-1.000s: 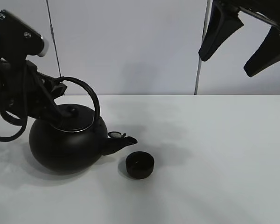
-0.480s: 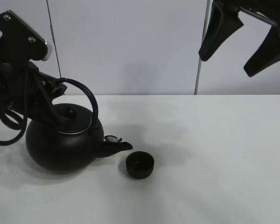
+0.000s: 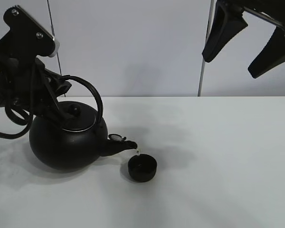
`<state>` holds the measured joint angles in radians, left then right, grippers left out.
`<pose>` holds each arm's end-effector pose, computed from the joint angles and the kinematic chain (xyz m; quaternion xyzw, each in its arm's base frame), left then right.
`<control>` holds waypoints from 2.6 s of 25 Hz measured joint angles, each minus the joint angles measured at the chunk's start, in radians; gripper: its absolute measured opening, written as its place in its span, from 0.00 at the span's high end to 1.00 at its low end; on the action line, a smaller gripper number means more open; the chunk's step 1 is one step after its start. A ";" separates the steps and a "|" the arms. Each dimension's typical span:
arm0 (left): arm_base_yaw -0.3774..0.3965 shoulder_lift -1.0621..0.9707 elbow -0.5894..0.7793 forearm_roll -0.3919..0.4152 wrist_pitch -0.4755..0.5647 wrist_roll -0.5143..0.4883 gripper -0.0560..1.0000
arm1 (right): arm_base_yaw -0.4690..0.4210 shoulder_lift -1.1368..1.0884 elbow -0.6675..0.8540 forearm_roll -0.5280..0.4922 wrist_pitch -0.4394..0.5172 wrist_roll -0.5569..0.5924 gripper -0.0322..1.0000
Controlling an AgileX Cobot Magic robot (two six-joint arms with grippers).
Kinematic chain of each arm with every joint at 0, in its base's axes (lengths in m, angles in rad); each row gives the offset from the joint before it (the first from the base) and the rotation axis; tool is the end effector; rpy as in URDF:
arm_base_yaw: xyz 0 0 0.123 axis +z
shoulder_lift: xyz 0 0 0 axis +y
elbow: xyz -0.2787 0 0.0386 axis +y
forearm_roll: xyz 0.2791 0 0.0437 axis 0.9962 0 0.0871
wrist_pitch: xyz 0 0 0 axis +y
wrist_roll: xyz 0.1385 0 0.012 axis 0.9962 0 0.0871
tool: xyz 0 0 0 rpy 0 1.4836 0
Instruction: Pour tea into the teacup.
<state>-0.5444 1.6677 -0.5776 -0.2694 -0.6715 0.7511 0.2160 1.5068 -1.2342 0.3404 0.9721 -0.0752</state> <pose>0.3216 -0.1678 0.1224 0.3798 0.7242 0.0663 0.5717 0.3417 0.1142 0.2497 -0.0759 0.9638 0.1704 0.1907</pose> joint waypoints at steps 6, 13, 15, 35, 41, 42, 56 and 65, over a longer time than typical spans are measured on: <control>0.000 0.000 0.000 0.000 0.002 0.001 0.84 | 0.000 0.000 0.000 0.000 0.000 0.000 0.41; 0.000 0.000 0.000 0.000 0.013 0.003 0.84 | 0.000 0.000 0.000 0.000 0.000 0.000 0.41; 0.000 0.000 0.000 0.000 0.014 0.005 0.84 | 0.000 0.000 0.000 0.000 0.000 0.000 0.41; 0.000 0.000 0.000 0.000 0.031 0.040 0.84 | 0.000 0.000 0.001 0.000 0.000 0.000 0.41; 0.000 0.000 0.000 0.000 0.032 0.040 0.84 | 0.000 0.000 0.001 0.000 0.000 0.000 0.41; 0.000 0.000 0.000 0.000 0.032 0.040 0.84 | 0.000 0.000 0.001 0.000 0.000 0.000 0.41; 0.000 0.000 0.000 -0.048 0.010 -0.218 0.84 | 0.000 0.000 0.001 0.000 0.000 0.000 0.41; 0.000 0.000 0.074 -0.050 -0.139 -0.511 0.84 | 0.000 0.000 0.001 0.000 0.000 0.000 0.41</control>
<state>-0.5444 1.6677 -0.5034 -0.3190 -0.8109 0.2397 0.2160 1.5068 -1.2327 0.3404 0.9719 -0.0752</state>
